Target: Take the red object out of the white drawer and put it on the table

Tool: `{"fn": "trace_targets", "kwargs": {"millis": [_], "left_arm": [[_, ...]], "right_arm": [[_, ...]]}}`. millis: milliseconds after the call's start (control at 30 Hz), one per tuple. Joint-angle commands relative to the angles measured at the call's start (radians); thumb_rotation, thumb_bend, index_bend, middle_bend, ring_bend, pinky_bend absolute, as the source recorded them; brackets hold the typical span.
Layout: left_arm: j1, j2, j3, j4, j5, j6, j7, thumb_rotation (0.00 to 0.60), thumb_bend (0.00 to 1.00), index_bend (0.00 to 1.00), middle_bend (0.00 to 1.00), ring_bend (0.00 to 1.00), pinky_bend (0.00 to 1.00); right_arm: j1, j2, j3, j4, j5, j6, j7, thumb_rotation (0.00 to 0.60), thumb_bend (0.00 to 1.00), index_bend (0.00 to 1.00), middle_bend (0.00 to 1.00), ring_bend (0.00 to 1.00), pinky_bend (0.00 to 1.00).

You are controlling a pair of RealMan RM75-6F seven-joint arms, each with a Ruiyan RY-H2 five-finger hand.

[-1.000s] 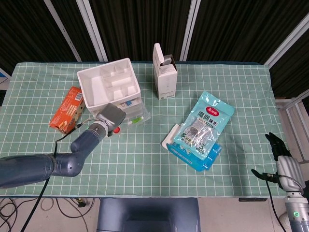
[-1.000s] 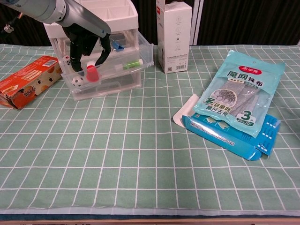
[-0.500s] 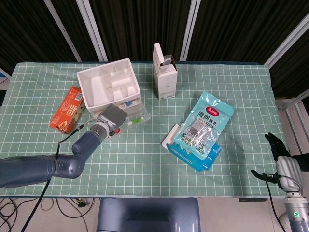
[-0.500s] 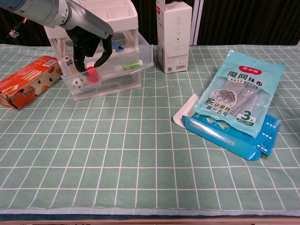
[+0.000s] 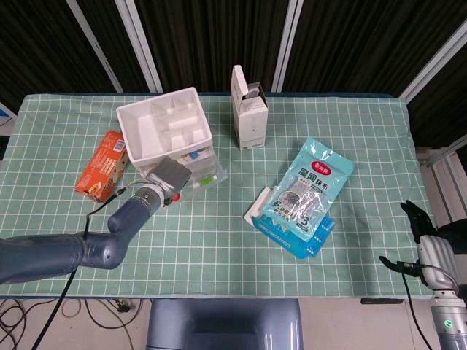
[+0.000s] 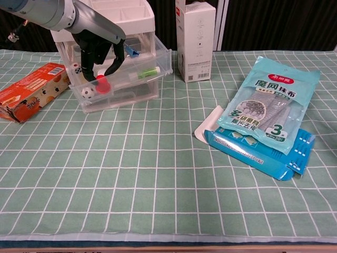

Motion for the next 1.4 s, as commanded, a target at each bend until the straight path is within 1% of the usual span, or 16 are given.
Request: {"fn": "trace_targets", "kwargs": {"millis": [33,333,500,600,900,1033,1133,1267,1400], "left_arm": [[-0.001,0.004,-0.001,-0.003,0.003,0.002,-0.003,0.600,0.33,0.58,1.00,1.00,1.00],[-0.001,0.035,-0.016,-0.020,0.018,0.019,-0.025,0.600,0.34,0.59,1.00,1.00,1.00],[0.002,0.071,-0.033,-0.042,0.034,0.035,-0.041,0.600,0.34,0.59,1.00,1.00,1.00],[0.007,0.141,-0.067,-0.093,0.063,0.067,-0.069,0.600,0.34,0.59,1.00,1.00,1.00],[0.035,0.281,-0.127,-0.231,0.160,0.100,-0.108,0.600,0.34,0.59,1.00,1.00,1.00],[0.061,0.347,-0.143,-0.327,0.226,0.115,-0.116,0.600,0.34,0.59,1.00,1.00,1.00],[0.098,0.394,-0.145,-0.414,0.299,0.134,-0.119,0.600,0.34,0.60,1.00,1.00,1.00],[0.164,0.422,-0.132,-0.507,0.412,0.159,-0.113,0.600,0.34,0.60,1.00,1.00,1.00],[0.236,0.419,-0.111,-0.560,0.530,0.178,-0.103,0.600,0.34,0.60,1.00,1.00,1.00]], "right_arm": [[0.000,0.000,0.000,0.000,0.000,0.000,0.001,0.600,0.04,0.00,0.00,0.00,0.22],[0.000,0.001,0.000,0.000,0.000,0.000,0.001,0.600,0.04,0.00,0.00,0.00,0.22],[0.000,0.001,0.000,0.001,0.000,-0.001,0.001,0.600,0.04,0.00,0.00,0.00,0.22],[0.001,0.000,0.000,0.003,0.000,-0.003,0.001,0.600,0.04,0.00,0.00,0.00,0.22],[0.001,-0.001,-0.001,0.003,-0.004,0.000,-0.002,0.600,0.04,0.00,0.00,0.00,0.22],[0.001,-0.001,-0.001,0.003,-0.004,0.001,-0.004,0.600,0.04,0.00,0.00,0.00,0.22],[0.000,-0.001,-0.001,0.002,-0.006,0.003,-0.005,0.600,0.04,0.00,0.00,0.00,0.22],[0.000,-0.001,-0.002,0.001,-0.008,0.005,-0.008,0.600,0.04,0.00,0.00,0.00,0.22],[0.000,-0.002,-0.002,0.000,-0.008,0.005,-0.010,0.600,0.04,0.00,0.00,0.00,0.22]]}}
